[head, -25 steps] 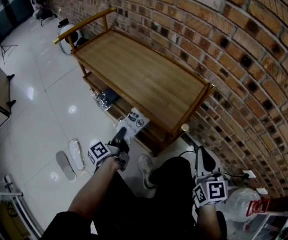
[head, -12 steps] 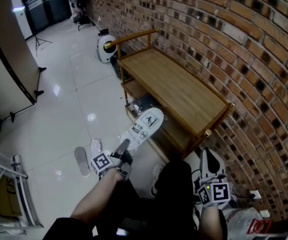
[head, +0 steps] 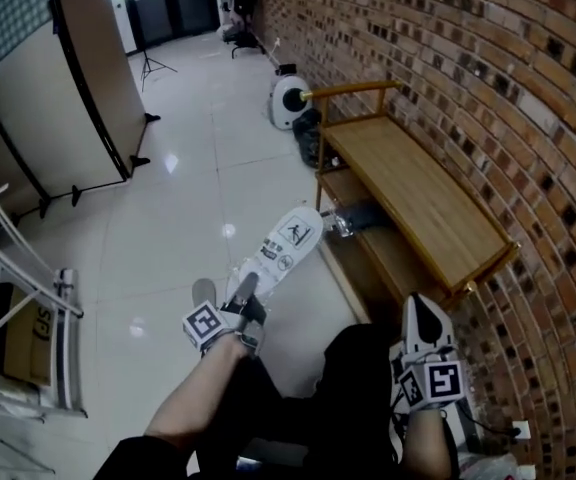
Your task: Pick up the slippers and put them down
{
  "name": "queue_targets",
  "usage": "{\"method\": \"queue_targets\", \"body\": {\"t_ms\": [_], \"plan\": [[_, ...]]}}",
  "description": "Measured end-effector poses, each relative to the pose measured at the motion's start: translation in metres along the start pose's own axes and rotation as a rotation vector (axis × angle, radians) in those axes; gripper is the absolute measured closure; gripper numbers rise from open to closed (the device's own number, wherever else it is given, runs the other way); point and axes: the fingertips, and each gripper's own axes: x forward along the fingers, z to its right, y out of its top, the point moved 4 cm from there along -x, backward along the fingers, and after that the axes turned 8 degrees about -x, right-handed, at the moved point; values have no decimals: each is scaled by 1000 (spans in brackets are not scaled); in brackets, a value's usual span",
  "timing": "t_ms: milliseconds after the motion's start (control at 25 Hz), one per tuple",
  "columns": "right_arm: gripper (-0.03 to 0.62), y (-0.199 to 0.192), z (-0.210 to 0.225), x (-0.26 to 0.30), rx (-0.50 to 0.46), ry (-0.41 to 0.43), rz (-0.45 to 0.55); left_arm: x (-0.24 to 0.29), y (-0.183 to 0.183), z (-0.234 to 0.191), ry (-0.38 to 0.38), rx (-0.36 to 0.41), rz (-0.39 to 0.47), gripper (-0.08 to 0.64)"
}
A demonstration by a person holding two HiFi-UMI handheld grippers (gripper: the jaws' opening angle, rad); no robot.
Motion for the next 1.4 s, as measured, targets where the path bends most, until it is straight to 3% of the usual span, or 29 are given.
{"method": "queue_targets", "body": {"t_ms": [160, 440, 800, 1120, 1400], "plan": [[583, 0, -20, 23, -2, 66, 1, -16, 29, 5, -11, 32, 97, 488], [583, -4, -54, 75, -7, 148, -4, -32, 66, 4, -27, 49, 178, 488], [583, -23, -77, 133, -43, 217, -59, 11, 96, -23, -38, 9, 230, 488], [583, -67, -73, 215, 14, 221, -93, 68, 90, -56, -56, -6, 257, 488], [583, -128, -103, 256, 144, 278, -236, 81, 69, -129, 65, -99, 315, 488]]}}
